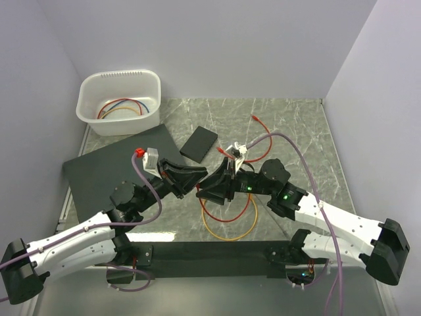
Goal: Insert the plug into the switch port
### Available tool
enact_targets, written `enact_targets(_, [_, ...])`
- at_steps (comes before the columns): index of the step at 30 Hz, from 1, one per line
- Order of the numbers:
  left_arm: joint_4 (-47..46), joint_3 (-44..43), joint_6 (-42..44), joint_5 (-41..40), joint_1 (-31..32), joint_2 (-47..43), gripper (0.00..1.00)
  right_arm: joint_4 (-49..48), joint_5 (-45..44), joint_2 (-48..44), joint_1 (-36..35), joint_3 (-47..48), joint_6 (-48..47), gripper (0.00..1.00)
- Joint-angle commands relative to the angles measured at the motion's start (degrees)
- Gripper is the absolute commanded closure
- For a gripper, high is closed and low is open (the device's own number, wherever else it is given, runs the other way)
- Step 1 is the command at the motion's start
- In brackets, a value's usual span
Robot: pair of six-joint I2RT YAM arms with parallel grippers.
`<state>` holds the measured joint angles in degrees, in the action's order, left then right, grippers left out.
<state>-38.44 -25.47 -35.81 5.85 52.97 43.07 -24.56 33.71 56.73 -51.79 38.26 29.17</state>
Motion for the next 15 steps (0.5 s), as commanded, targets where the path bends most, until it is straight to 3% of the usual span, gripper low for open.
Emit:
enact_targets(1, [-5.42, 0.16, -1.10, 3.03, 0.20, -0.62, 0.99, -4.45, 0.74, 0.31, 0.20, 1.91, 1.15, 0.50])
enact_targets(6, [-5.07, 0.42, -1.36, 3.47, 0.20, -1.41, 0.99, -4.62, -0.84, 0.22, 0.29, 1.73, 1.15, 0.54])
enact_targets(15, [-5.77, 0.95, -1.54, 3.82, 0.12, -0.97, 0.99, -7.35, 0.83, 0.84, 0.64, 1.47, 2.47, 0.69])
